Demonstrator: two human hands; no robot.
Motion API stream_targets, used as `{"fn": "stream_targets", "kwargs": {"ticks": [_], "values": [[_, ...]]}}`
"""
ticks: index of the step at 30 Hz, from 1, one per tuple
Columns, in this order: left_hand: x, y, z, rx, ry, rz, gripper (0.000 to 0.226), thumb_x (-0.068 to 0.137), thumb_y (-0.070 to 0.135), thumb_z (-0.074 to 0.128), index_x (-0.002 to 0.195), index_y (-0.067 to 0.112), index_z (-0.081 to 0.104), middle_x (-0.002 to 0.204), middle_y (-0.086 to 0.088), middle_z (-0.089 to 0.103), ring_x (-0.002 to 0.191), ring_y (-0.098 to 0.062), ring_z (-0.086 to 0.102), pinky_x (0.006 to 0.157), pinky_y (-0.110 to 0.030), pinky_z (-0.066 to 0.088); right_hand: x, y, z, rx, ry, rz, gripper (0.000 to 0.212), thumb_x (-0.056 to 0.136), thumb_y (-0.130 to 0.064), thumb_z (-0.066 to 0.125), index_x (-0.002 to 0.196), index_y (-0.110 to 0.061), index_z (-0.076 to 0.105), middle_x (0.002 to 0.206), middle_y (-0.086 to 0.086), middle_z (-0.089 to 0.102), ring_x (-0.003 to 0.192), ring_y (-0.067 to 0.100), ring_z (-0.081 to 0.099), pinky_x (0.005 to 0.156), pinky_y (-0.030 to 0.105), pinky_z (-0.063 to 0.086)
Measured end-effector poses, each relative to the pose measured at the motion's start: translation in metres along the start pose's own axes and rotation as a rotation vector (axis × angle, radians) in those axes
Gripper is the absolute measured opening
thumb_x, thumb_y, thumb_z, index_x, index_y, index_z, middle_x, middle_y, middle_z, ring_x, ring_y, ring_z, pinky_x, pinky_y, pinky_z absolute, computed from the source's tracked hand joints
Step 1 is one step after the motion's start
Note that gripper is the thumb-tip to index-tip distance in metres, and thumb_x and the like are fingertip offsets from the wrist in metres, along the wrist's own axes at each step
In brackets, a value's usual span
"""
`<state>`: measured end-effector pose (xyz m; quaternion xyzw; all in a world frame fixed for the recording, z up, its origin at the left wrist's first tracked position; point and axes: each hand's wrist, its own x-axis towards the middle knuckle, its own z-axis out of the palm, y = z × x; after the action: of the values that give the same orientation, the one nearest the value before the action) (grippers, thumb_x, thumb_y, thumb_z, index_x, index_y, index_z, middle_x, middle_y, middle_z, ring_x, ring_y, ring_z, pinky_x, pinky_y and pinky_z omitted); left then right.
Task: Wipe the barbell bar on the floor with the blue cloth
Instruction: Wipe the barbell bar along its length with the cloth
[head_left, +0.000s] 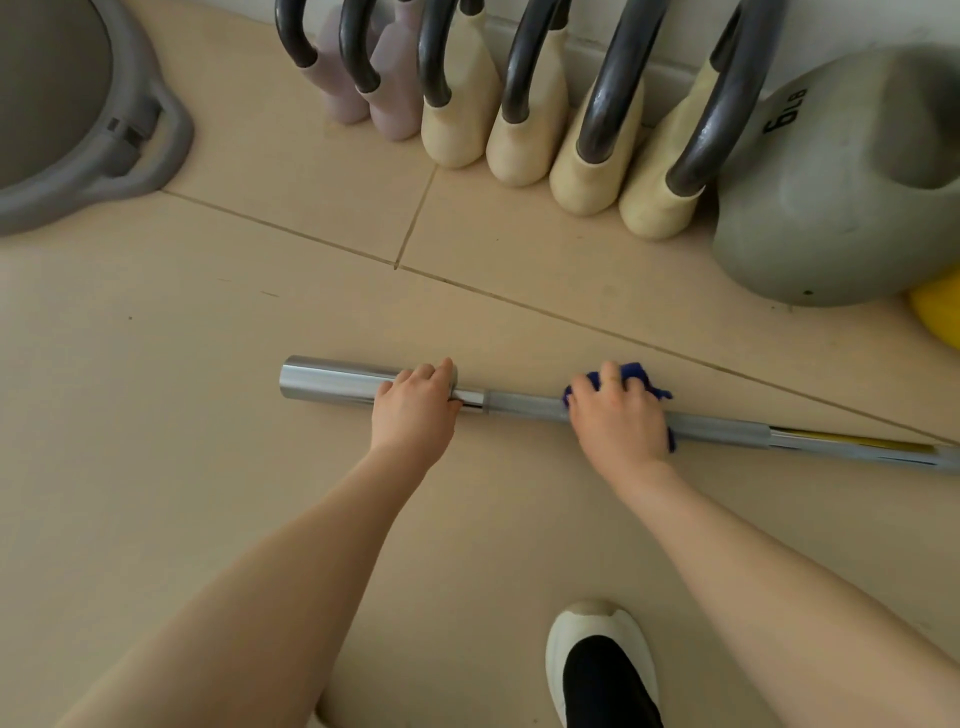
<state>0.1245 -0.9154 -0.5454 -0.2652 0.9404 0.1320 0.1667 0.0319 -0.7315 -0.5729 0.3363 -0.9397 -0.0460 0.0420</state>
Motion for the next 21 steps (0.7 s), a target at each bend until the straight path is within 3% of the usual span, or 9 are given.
{"fn": "stream_targets", "kwargs": {"ticks": [5, 9, 12, 15, 18, 21], "values": [[-0.003, 0.002, 0.001, 0.023, -0.005, 0.006, 0.027, 0.092, 0.024, 0.048, 0.117, 0.014, 0.047, 0.106, -0.004, 0.058, 0.105, -0.027, 0.05, 0.081, -0.033, 0.035, 0.009, -0.073, -0.011, 0.019, 0.009, -0.183, 0.023, 0.058, -0.026, 0.082, 0.075, -0.017, 0.068, 0.073, 0.005, 0.063, 0.046, 0.021, 0.054, 0.036, 0.023, 0.038], [0.0, 0.004, 0.001, 0.019, 0.008, -0.017, 0.026, 0.095, 0.025, 0.045, 0.119, 0.015, 0.047, 0.107, -0.005, 0.057, 0.102, -0.029, 0.051, 0.079, -0.032, 0.034, -0.005, -0.023, -0.004, 0.24, 0.036, -0.169, 0.038, 0.06, -0.028, 0.076, 0.096, -0.02, 0.068, 0.083, 0.012, 0.062, 0.062, 0.032, 0.058, 0.05, 0.033, 0.048], [0.003, 0.004, 0.0, 0.009, 0.018, -0.019, 0.02, 0.094, 0.024, 0.045, 0.112, 0.014, 0.05, 0.103, -0.006, 0.057, 0.096, -0.029, 0.051, 0.075, -0.031, 0.031, -0.01, 0.01, -0.001, 0.294, 0.011, 0.005, 0.031, 0.062, -0.025, 0.077, 0.091, -0.018, 0.068, 0.081, 0.014, 0.058, 0.065, 0.034, 0.057, 0.059, 0.039, 0.048], [0.003, 0.004, -0.002, 0.006, 0.016, -0.02, 0.018, 0.094, 0.023, 0.045, 0.109, 0.013, 0.049, 0.101, -0.006, 0.056, 0.095, -0.028, 0.051, 0.072, -0.03, 0.028, 0.002, -0.025, -0.001, 0.247, -0.033, 0.119, 0.019, 0.065, -0.026, 0.078, 0.078, -0.016, 0.068, 0.081, 0.015, 0.059, 0.066, 0.035, 0.057, 0.056, 0.04, 0.047], [0.004, 0.006, 0.0, 0.001, 0.009, -0.03, 0.019, 0.093, 0.02, 0.046, 0.11, 0.013, 0.05, 0.101, -0.006, 0.056, 0.096, -0.029, 0.052, 0.071, -0.029, 0.028, 0.018, -0.073, -0.007, 0.213, -0.023, 0.021, 0.018, 0.061, -0.024, 0.081, 0.066, -0.017, 0.065, 0.079, 0.012, 0.061, 0.059, 0.032, 0.056, 0.05, 0.037, 0.048], [0.003, 0.008, 0.001, 0.032, 0.004, -0.059, 0.029, 0.091, 0.015, 0.047, 0.12, 0.014, 0.047, 0.105, -0.006, 0.056, 0.1, -0.029, 0.053, 0.072, -0.03, 0.03, 0.016, -0.074, -0.007, 0.221, -0.001, -0.152, 0.02, 0.057, -0.02, 0.083, 0.069, -0.019, 0.067, 0.082, 0.011, 0.063, 0.057, 0.03, 0.056, 0.049, 0.035, 0.047]]}}
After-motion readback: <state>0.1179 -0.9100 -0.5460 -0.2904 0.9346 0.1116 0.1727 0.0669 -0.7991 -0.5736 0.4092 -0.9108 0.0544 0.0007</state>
